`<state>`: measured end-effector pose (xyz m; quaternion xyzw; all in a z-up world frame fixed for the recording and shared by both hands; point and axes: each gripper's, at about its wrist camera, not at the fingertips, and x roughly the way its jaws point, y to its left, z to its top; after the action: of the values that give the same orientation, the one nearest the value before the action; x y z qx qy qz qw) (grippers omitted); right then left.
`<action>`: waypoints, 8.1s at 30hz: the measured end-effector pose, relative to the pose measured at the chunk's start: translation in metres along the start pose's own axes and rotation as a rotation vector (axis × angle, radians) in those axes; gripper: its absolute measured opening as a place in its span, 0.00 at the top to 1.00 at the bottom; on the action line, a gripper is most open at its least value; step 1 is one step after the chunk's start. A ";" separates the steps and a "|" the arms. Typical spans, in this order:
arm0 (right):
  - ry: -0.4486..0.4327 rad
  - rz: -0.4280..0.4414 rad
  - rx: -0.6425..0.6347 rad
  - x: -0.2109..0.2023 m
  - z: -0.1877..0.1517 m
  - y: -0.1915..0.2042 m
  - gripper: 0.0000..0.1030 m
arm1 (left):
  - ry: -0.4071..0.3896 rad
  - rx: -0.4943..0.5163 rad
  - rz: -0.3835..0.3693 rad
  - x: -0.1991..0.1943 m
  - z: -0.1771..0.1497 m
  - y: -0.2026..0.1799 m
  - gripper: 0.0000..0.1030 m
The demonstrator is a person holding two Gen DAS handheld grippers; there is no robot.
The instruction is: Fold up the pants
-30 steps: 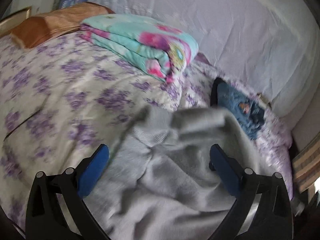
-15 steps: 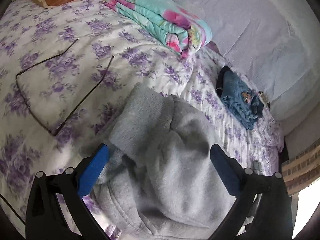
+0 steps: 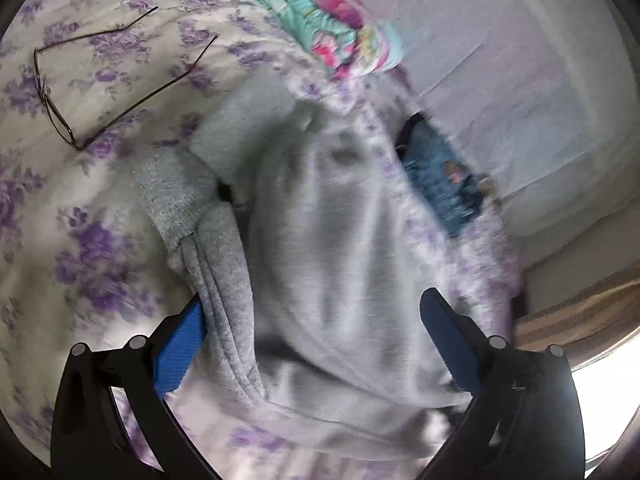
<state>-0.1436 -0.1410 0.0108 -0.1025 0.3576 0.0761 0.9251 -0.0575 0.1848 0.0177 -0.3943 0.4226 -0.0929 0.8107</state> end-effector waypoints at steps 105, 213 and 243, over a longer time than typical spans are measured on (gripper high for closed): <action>-0.223 -0.568 0.792 -0.164 -0.113 -0.105 0.34 | 0.000 0.762 0.139 0.062 -0.056 -0.042 0.04; -0.044 -0.387 0.594 -0.127 -0.105 -0.092 0.05 | -0.203 0.674 0.495 0.034 -0.003 0.005 0.04; -0.217 -0.150 1.078 -0.092 -0.145 -0.181 0.69 | -0.203 0.676 0.490 0.033 -0.003 0.005 0.04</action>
<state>-0.2661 -0.3576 -0.0078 0.3689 0.2403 -0.1737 0.8809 -0.0399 0.1710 -0.0073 -0.0019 0.3676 0.0084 0.9299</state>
